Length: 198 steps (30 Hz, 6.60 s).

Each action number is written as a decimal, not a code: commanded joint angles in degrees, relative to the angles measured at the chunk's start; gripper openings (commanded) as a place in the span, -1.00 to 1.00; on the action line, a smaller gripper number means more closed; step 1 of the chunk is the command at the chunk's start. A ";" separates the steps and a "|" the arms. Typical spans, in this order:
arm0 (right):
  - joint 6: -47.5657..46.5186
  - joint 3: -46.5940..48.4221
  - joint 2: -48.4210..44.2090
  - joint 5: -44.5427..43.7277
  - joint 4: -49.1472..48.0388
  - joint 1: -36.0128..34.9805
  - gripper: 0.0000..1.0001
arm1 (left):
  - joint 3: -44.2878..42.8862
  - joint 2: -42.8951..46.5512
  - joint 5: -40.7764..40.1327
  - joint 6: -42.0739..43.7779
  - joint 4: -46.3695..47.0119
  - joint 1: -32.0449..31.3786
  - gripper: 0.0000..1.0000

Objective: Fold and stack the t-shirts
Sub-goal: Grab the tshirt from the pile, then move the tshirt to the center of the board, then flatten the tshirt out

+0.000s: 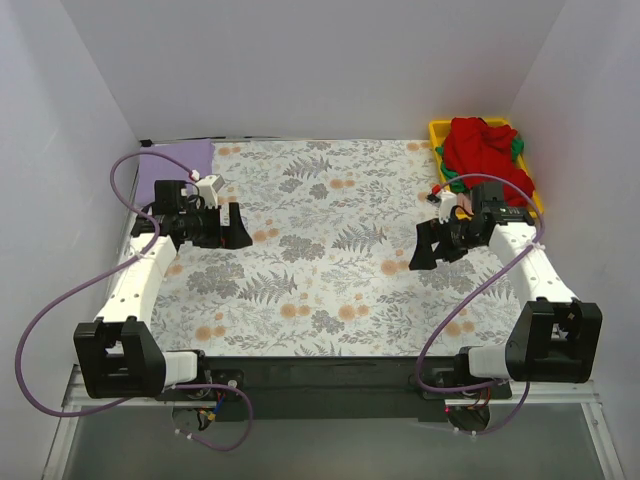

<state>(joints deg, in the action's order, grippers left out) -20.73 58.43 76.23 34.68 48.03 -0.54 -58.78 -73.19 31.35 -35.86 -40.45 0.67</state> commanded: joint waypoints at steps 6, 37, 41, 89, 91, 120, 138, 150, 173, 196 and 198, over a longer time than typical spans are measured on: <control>-1.76 16.40 3.74 -2.59 -0.04 1.57 0.97 | -5.20 1.64 1.61 -0.35 2.20 0.21 0.86; 1.75 68.39 52.27 -20.44 -14.89 14.07 0.89 | -9.86 -4.59 -0.77 -2.02 6.08 0.21 0.87; 1.40 68.30 53.58 -20.44 -15.07 14.07 0.68 | -10.56 -5.65 -0.77 -2.29 6.08 0.12 0.87; 7.46 62.93 27.05 -6.39 -15.16 16.62 -0.97 | -12.93 -4.60 1.34 -4.13 6.52 0.21 0.87; 8.16 66.09 25.74 -3.76 -15.51 16.62 -0.97 | -13.20 -4.42 1.34 -4.31 6.35 0.12 0.87; 39.63 72.52 13.25 5.42 -62.70 -6.65 -0.97 | -5.12 4.54 -1.12 -15.38 10.74 0.21 0.87; 16.45 41.54 -2.71 -12.23 -63.06 -25.57 -0.97 | -9.94 5.16 -2.97 -10.40 6.18 0.74 0.88; -2.29 1.85 -14.37 -22.40 -37.52 -11.08 0.58 | -13.81 -0.63 4.50 16.76 -13.39 0.56 0.88; -11.96 4.67 9.90 -22.45 -13.14 -10.10 0.64 | -1.34 -10.66 -9.20 26.63 -16.51 -7.96 0.57; -11.18 20.21 29.76 -20.35 -7.43 -8.87 0.18 | -15.37 -36.05 -26.79 24.17 -0.16 -5.24 -1.00; -10.65 24.79 30.47 -18.86 -6.72 -8.61 0.18 | -22.38 -38.16 -25.65 22.68 -1.47 -3.57 -0.92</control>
<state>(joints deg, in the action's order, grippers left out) -32.51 77.17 106.08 12.97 40.32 -9.76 -74.15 -109.16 5.43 -12.51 -45.76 -4.78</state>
